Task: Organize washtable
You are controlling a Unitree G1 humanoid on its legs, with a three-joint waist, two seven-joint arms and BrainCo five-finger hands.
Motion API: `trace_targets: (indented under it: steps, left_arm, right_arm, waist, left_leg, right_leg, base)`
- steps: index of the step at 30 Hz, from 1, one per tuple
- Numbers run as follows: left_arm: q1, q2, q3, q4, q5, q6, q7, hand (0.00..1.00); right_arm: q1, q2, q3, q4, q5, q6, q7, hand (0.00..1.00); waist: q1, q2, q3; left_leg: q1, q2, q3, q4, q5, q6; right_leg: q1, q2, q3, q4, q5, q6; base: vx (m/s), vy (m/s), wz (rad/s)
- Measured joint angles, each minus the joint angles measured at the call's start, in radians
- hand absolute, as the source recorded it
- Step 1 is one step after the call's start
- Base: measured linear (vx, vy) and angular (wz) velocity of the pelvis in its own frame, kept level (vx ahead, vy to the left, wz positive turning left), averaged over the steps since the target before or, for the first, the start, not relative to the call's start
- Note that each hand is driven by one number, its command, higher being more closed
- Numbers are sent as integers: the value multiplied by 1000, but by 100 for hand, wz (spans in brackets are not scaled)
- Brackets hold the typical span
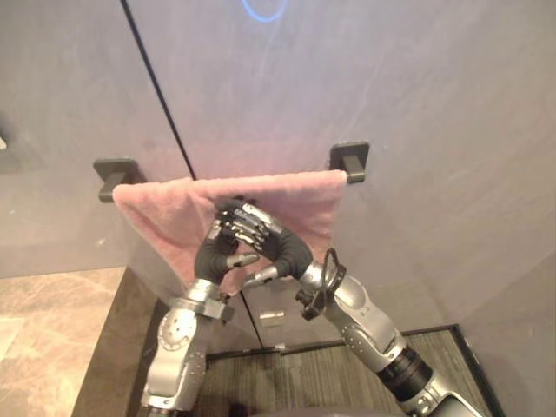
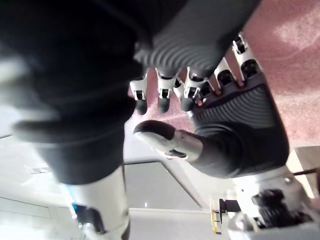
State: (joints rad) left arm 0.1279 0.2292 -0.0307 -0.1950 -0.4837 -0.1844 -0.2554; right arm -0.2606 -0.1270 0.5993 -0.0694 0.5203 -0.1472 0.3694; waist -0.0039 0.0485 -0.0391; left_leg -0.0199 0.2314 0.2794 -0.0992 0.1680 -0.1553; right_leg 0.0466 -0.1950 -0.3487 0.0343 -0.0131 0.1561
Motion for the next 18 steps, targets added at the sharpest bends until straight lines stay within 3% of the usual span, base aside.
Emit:
trace_targets:
  steps: [7, 13, 18]
  left_arm:
    - [0, 87, 124, 79, -54, 1, -51, 0]
    - [2, 99, 170, 91, -55, 1, -75, 0]
    - [2, 99, 195, 114, -56, 1, -96, 0]
  right_arm:
    - [87, -24, -71, 7, 1, 0, 28, 0]
    - [148, -41, -308, 8, 1, -1, 13, 0]
    - [152, -51, -419, 8, 10, -12, -24, 0]
  waist:
    - [-10, -1, -1]
    - [-10, -2, -1]
    - [-12, -1, -1]
  left_leg:
    - [0, 2, 6, -3, 0, 0]
    - [-1, 2, 10, -3, 0, 0]
    - [-1, 2, 13, -2, 0, 0]
  right_leg:
    - [-4, 1, 11, 0, 0, -1]
    - [-8, 1, 15, 0, 1, -1]
    - [-11, 1, 18, 1, 1, -1]
  base:
    - [0, 0, 0]
    - [0, 0, -1]
    - [0, 0, 0]
